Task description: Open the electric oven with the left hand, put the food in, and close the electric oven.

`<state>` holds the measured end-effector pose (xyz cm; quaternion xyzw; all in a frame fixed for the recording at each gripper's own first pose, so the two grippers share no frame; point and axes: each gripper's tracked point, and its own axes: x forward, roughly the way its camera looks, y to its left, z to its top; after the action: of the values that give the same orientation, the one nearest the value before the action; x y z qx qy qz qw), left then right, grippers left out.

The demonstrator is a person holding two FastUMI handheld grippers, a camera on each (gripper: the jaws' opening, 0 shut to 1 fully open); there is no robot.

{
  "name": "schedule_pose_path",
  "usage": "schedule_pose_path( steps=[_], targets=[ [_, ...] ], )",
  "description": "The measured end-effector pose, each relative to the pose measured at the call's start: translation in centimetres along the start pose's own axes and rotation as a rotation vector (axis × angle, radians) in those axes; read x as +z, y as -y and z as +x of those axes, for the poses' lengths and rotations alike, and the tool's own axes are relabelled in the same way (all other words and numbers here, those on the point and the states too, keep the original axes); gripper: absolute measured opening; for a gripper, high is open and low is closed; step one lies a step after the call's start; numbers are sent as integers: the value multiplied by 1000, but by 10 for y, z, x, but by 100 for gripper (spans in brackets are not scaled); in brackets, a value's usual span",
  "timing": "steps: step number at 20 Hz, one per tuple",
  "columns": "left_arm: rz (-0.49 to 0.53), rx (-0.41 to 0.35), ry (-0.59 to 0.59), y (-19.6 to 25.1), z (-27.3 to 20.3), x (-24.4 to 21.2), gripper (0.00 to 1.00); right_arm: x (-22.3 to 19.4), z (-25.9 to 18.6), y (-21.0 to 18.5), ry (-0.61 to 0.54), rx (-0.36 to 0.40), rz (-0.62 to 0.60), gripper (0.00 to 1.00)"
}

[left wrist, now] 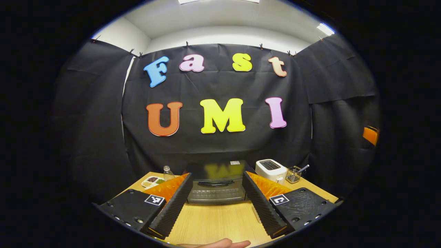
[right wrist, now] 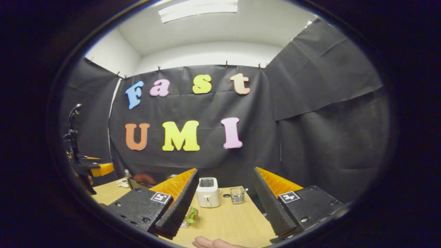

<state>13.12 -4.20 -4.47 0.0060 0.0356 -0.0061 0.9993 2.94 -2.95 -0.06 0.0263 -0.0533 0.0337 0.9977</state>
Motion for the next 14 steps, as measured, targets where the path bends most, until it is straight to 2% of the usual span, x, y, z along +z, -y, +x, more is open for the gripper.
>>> schedule_pose_path(
  steps=[3, 9, 14],
  targets=[
    [-5, -13, -34, 13, 45, -17, 95, -2, 6, 5, 17, 12, -22, 99],
    [6, -10, -188, 20, 136, -67, 96, -10, 17, 23, 17, 18, -52, 99],
    [-88, 12, -319, 6, 187, -105, 96, -14, 28, 34, -29, 7, -80, 99]
  ],
)
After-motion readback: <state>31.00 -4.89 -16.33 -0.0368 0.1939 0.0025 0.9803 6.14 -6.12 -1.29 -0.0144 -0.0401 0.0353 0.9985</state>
